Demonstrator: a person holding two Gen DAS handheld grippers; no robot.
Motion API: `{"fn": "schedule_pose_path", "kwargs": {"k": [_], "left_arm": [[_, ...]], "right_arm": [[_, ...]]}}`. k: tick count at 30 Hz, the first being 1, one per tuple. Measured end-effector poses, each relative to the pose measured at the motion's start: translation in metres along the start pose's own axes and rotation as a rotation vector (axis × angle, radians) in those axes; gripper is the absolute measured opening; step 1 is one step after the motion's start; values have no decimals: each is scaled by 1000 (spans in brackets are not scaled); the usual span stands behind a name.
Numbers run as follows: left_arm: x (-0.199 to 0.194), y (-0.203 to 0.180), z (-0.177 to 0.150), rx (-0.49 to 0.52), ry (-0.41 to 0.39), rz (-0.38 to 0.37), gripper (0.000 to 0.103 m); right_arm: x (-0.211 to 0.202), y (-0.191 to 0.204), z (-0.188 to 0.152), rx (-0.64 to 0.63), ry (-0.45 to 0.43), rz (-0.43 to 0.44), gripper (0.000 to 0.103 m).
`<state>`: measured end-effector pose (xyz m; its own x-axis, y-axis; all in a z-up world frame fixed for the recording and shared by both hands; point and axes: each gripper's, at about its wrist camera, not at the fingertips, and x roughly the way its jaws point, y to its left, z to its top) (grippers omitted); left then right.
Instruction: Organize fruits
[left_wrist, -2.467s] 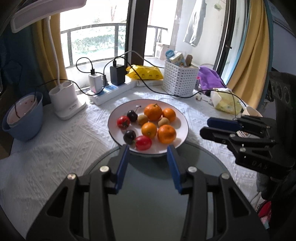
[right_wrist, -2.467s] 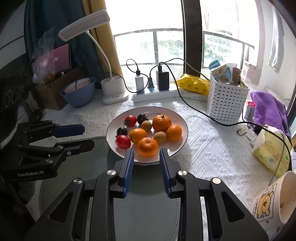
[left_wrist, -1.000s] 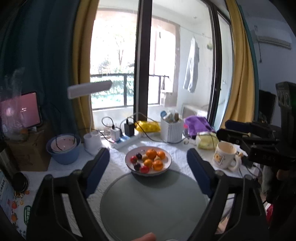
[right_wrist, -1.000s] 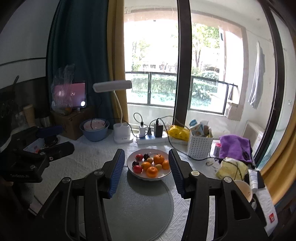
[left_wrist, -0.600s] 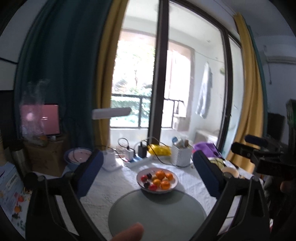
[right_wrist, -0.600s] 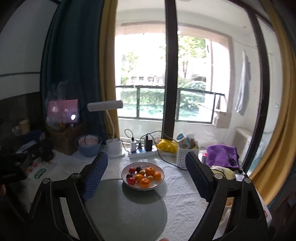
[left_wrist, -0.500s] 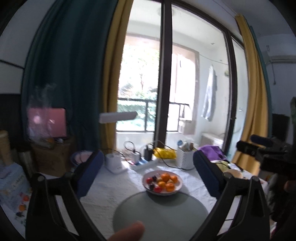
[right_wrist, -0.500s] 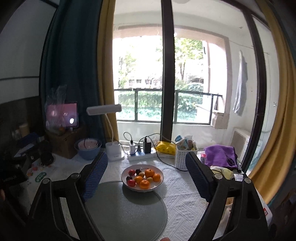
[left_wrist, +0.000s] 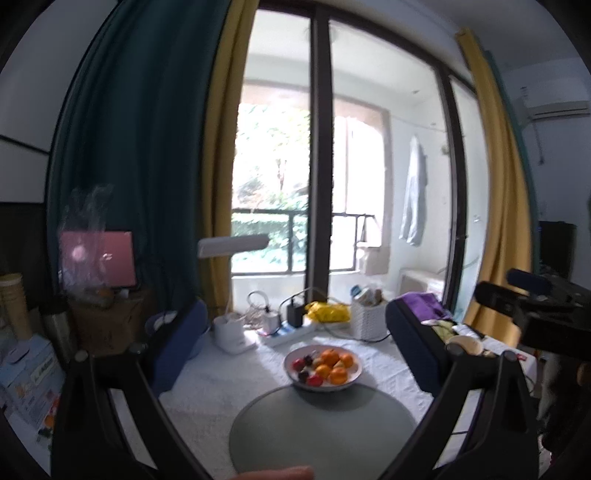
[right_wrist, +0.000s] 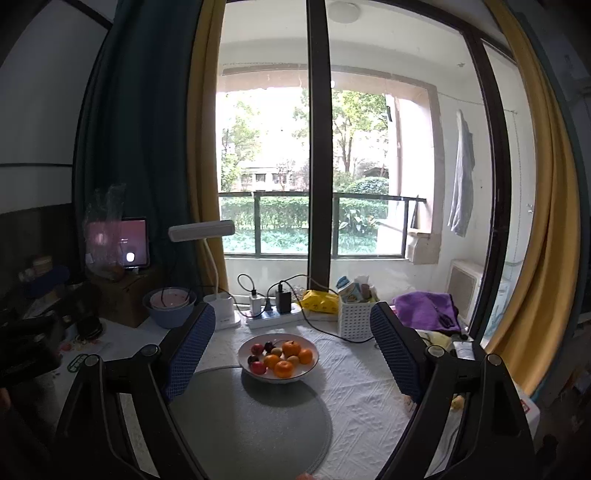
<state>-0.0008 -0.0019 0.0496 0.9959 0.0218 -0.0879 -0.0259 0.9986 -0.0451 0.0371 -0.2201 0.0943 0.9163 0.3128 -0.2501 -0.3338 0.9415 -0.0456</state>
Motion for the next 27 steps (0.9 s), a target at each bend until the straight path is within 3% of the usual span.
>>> {"fn": "schedule_pose_path", "kwargs": {"k": [7,12,27], "left_arm": [[0,-1,-2,8,10,-4,99],[1,-7,-4,24,31,-36,99],[-3,-9,-2,32,20,-40,99]], "right_arm": [[6,3,-6,-2,43,22,88],[6,5,-6,-8,47,24,88],[4,1,-5,9,41,12,88]]}}
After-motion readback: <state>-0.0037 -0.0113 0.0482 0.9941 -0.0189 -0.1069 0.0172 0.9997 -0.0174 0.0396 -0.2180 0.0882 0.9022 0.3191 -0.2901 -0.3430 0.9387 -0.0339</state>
